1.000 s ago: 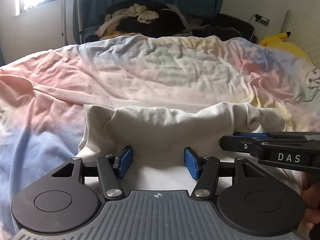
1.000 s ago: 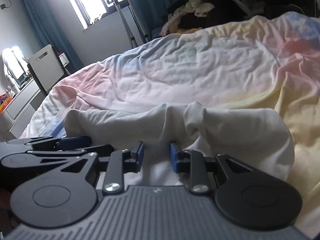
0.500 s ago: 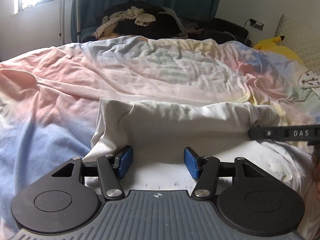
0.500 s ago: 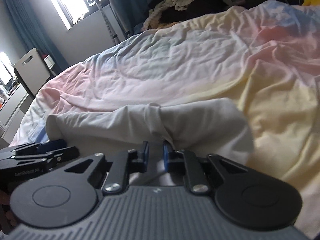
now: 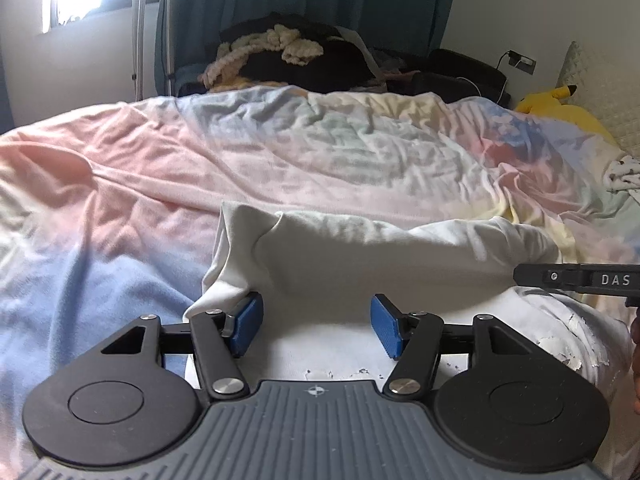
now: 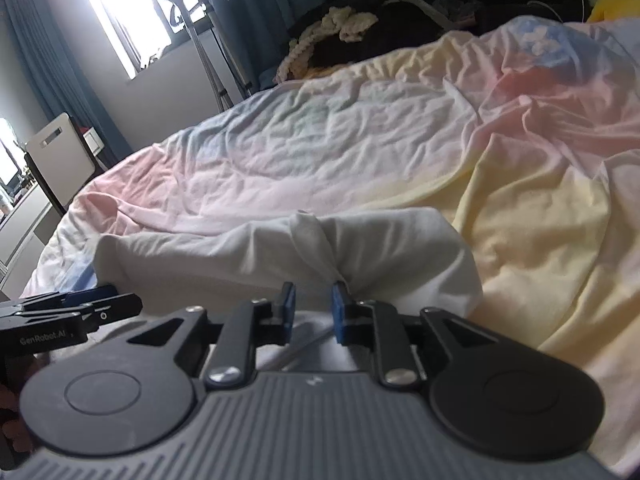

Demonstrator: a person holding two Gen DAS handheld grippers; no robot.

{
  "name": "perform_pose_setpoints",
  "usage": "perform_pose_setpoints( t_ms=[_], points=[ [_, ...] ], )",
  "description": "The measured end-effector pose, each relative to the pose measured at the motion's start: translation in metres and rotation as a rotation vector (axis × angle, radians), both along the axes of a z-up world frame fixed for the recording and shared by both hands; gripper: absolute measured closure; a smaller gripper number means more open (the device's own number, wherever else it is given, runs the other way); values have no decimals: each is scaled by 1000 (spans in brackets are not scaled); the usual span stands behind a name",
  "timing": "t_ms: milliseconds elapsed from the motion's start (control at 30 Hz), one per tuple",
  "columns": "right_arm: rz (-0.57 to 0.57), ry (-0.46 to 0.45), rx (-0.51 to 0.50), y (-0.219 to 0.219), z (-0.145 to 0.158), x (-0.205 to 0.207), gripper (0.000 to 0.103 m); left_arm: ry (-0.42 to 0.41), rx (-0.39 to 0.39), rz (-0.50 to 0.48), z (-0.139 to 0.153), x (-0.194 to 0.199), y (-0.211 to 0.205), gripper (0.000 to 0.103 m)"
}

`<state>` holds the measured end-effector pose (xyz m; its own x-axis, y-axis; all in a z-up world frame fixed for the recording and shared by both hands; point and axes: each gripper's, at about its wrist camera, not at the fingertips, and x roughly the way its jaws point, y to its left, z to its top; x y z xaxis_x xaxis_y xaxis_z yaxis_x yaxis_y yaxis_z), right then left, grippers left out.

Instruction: Fold clothes

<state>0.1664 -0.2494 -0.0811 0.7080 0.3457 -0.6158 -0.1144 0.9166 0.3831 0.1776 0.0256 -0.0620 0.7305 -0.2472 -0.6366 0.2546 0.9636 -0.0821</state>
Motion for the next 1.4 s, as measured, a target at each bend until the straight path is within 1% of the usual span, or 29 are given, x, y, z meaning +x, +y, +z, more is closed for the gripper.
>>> perform_pose_setpoints(
  t_ms=[33, 133, 233, 367, 467, 533, 600, 633, 700, 733, 800, 867, 967, 1033, 1100, 1267, 1400],
  points=[
    [1, -12, 1, 1, 3, -3, 77, -15, 11, -4, 2, -3, -2, 36],
    [-1, -48, 5, 3, 14, -16, 77, -62, 44, -23, 11, -16, -10, 34],
    [-3, -79, 16, 3, 26, -32, 77, -103, 44, -37, 20, -33, -14, 31],
    [-12, -122, 0, 5, 40, -57, 77, -91, -49, -37, 29, -58, -8, 29],
    [-22, -151, 14, 3, 49, -75, 77, -76, -114, -17, 34, -75, -1, 28],
    [-29, -172, 19, 2, 54, -87, 77, -61, -178, -12, 37, -85, 4, 28],
    [-34, -190, 17, 1, 57, -99, 76, -36, -273, -2, 38, -93, 12, 26],
    [-37, -198, 16, 1, 59, -104, 74, -9, -371, 13, 37, -95, 21, 24],
    [-48, -210, 31, -2, 61, -113, 69, 76, -595, 44, 26, -95, 40, 16],
    [-55, -213, 47, -5, 62, -117, 66, 129, -694, 59, 19, -94, 48, 16],
    [-65, -215, 87, -10, 63, -122, 63, 235, -851, 78, 3, -91, 62, 15],
    [-71, -211, 125, -15, 63, -125, 60, 320, -964, 110, -12, -91, 70, 14],
    [-89, -196, 185, -20, 62, -126, 53, 405, -1038, 162, -31, -93, 75, 14],
    [-100, -181, 235, -24, 60, -126, 46, 457, -1096, 206, -45, -93, 76, 13],
    [-108, -166, 284, -27, 58, -126, 41, 491, -1133, 253, -57, -92, 75, 13],
    [-96, -121, 375, -28, 52, -124, 38, 535, -1145, 350, -77, -74, 73, 13],
    [-88, -108, 404, -27, 51, -123, 37, 521, -1199, 365, -80, -66, 75, 13]
  ],
)
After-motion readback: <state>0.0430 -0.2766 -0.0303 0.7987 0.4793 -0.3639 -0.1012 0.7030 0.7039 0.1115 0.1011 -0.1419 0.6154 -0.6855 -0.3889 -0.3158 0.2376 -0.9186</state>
